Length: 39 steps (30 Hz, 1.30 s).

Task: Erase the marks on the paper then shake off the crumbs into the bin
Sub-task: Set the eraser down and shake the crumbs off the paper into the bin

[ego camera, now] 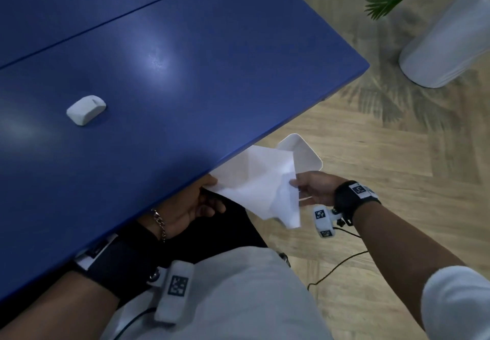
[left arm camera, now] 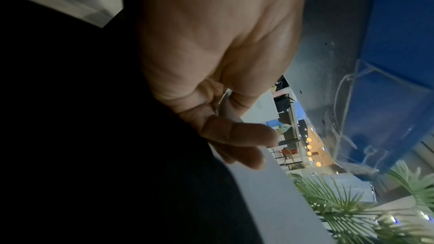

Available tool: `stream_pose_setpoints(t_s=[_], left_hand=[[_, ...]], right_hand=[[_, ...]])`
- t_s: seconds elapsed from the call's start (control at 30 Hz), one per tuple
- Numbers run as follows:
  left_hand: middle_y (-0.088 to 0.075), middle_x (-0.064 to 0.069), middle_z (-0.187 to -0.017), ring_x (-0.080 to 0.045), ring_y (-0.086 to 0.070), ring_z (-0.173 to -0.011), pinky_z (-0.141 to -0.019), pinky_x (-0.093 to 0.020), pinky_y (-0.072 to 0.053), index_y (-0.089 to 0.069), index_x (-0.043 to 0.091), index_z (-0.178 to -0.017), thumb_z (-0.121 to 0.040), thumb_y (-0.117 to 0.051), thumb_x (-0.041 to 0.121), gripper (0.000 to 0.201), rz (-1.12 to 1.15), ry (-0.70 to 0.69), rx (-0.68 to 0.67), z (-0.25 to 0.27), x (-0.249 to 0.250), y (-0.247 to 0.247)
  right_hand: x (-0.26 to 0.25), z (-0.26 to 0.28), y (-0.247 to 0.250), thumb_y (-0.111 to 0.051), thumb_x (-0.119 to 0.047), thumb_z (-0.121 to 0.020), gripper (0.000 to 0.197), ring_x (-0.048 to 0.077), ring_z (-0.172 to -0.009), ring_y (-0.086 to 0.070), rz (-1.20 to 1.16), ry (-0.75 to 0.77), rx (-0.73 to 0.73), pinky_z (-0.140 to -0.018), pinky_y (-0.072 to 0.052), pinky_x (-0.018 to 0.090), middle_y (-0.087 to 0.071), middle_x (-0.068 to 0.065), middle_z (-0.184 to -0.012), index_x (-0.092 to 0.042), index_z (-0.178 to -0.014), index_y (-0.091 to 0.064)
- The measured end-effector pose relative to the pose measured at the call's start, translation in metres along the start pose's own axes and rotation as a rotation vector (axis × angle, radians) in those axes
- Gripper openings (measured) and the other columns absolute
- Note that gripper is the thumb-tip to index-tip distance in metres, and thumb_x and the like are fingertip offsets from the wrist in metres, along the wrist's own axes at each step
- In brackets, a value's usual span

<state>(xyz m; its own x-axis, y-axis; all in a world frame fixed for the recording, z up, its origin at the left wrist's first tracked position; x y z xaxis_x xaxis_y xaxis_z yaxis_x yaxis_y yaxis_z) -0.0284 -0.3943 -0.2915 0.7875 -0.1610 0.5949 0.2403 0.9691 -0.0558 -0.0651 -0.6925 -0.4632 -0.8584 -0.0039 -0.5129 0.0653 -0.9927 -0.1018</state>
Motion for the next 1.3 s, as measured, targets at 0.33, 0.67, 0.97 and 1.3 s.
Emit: stream_pose_setpoints(t_s=[0.33, 0.67, 0.97, 1.3], left_hand=[[-0.062, -0.017, -0.132, -0.017, -0.064, -0.070, -0.046, -0.020, -0.051, -0.058, 0.004, -0.134, -0.101, -0.062, 0.013, 0.035, -0.330, -0.059, 0.072, 0.000, 0.010, -0.013], [-0.065, -0.010, -0.110, -0.019, -0.067, -0.075, -0.050, -0.022, -0.057, -0.053, 0.005, -0.130, -0.103, -0.057, 0.001, 0.028, -0.227, -0.024, 0.039, -0.008, 0.008, -0.019], [-0.068, -0.012, -0.108, -0.019, -0.066, -0.079, -0.047, -0.020, -0.055, -0.060, 0.006, -0.125, -0.104, -0.053, 0.000, 0.023, -0.207, 0.004, 0.009, -0.005, 0.008, -0.022], [-0.064, -0.017, -0.123, -0.021, -0.068, -0.082, -0.049, -0.022, -0.056, -0.056, 0.004, -0.128, -0.103, -0.059, 0.004, 0.025, -0.185, -0.021, 0.064, -0.009, 0.008, -0.016]], right_hand=[[-0.036, -0.008, 0.039, -0.051, -0.009, -0.108, 0.025, 0.048, -0.115, -0.067, 0.114, 0.214, 0.175, -0.107, -0.049, 0.064, -0.072, 0.025, -0.125, -0.005, -0.130, -0.062], [-0.154, 0.088, -0.086, -0.052, -0.025, -0.108, 0.051, 0.019, -0.146, -0.045, 0.735, 0.860, 0.286, -0.122, -0.030, 0.028, -0.046, 0.004, -0.161, -0.015, -0.157, -0.042], [-0.057, 0.029, -0.148, -0.009, -0.055, -0.107, 0.065, 0.027, -0.163, -0.001, 1.196, 0.711, 0.102, -0.127, 0.002, 0.064, -0.002, -0.002, -0.177, -0.033, -0.167, -0.001], [-0.101, 0.065, -0.095, -0.033, -0.047, -0.111, 0.060, 0.022, -0.160, -0.020, 0.615, 0.672, 0.297, -0.131, -0.016, 0.047, -0.021, 0.006, -0.173, -0.019, -0.164, -0.028]])
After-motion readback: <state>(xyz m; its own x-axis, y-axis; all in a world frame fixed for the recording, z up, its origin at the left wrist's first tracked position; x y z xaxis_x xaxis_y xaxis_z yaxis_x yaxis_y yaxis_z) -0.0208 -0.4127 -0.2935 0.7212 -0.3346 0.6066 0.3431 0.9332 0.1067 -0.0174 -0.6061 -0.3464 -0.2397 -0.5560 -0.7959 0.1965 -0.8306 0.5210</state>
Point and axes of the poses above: each hand's wrist, its own z-axis away from the middle knuckle, its own y-axis out of the back of the hand, x = y × z, the point moved 10 cm from there along -z, towards the middle knuckle
